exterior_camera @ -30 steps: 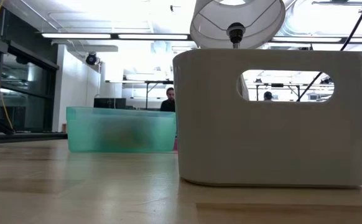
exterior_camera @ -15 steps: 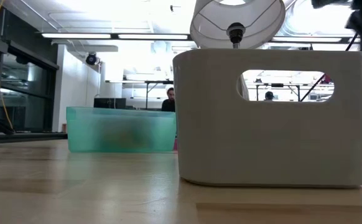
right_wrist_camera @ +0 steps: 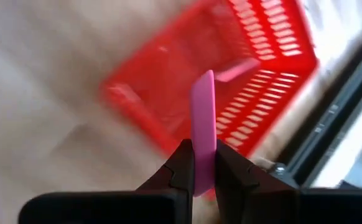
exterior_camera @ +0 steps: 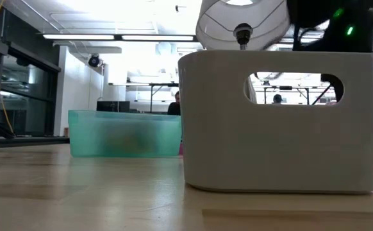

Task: Pick & Place School Supplies
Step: Put the pink eraser into the red bin

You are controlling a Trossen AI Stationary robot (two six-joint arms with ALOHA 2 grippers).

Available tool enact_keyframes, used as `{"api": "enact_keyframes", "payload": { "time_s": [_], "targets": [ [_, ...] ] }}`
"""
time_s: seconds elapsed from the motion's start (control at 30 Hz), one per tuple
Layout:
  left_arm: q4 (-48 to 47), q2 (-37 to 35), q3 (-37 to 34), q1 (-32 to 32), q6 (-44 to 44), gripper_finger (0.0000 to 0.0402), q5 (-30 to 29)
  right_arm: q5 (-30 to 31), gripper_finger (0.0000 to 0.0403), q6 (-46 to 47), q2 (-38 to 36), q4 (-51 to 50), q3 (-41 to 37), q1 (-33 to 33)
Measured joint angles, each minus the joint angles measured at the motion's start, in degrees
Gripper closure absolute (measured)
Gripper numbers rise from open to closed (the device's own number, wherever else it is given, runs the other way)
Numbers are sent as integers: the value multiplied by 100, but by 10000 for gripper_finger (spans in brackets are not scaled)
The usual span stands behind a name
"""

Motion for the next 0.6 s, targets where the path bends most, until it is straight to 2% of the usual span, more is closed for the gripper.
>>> {"api": "enact_keyframes", "payload": {
  "time_s": [0.3,0.6],
  "targets": [
    [-2,0,0,0,3,231,2,103,371,-766,0,369,-436,-924],
    [-4,0,0,0,4,231,2,147,306,-1119,0,565,-436,-1001]
  ]
}}
